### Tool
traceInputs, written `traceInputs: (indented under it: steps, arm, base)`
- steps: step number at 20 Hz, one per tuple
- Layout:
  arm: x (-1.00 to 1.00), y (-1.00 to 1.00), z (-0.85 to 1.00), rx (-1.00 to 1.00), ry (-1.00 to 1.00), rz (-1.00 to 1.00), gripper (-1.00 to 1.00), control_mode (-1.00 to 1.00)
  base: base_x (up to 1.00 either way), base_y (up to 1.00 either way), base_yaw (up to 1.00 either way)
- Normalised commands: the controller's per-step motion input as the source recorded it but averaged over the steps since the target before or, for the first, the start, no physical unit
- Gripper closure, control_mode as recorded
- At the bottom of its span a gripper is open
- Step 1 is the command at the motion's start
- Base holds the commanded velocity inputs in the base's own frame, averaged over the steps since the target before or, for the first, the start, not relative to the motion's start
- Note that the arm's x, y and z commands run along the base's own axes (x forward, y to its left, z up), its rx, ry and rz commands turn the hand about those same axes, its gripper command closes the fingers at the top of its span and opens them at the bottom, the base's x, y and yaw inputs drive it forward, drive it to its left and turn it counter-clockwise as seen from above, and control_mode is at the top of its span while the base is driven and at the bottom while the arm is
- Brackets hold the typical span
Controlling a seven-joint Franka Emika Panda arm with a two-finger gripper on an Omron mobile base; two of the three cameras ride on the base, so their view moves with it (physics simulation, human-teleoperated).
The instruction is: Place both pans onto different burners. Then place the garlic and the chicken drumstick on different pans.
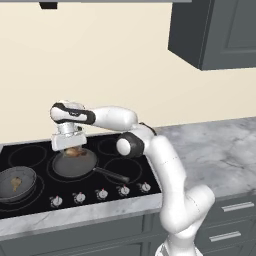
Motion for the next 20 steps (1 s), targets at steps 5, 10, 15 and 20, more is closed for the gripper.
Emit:
traceInputs:
  steps: [5, 10, 15, 20]
  arm:
    - [-0.89, -0.37, 0.00, -0.07, -0.60, 0.03, -1.00, -1.00]
    - [-0.25, -0.98, 0.00, 0.23, 0.02, -0.05, -1.00, -1.00]
    - [0.17, -0.51, -0.53, 0.17, 0.07, -0.04, -1.00, -1.00]
    - [0.40, 0.51, -0.95, 0.00, 0.24, 0.01, -1.00, -1.00]
  base:
    - [0.00, 0.00, 0.00]
    - [0.00, 0.00, 0.00]
    - [0.00, 0.00, 0.00]
    - [0.00, 0.00, 0.00]
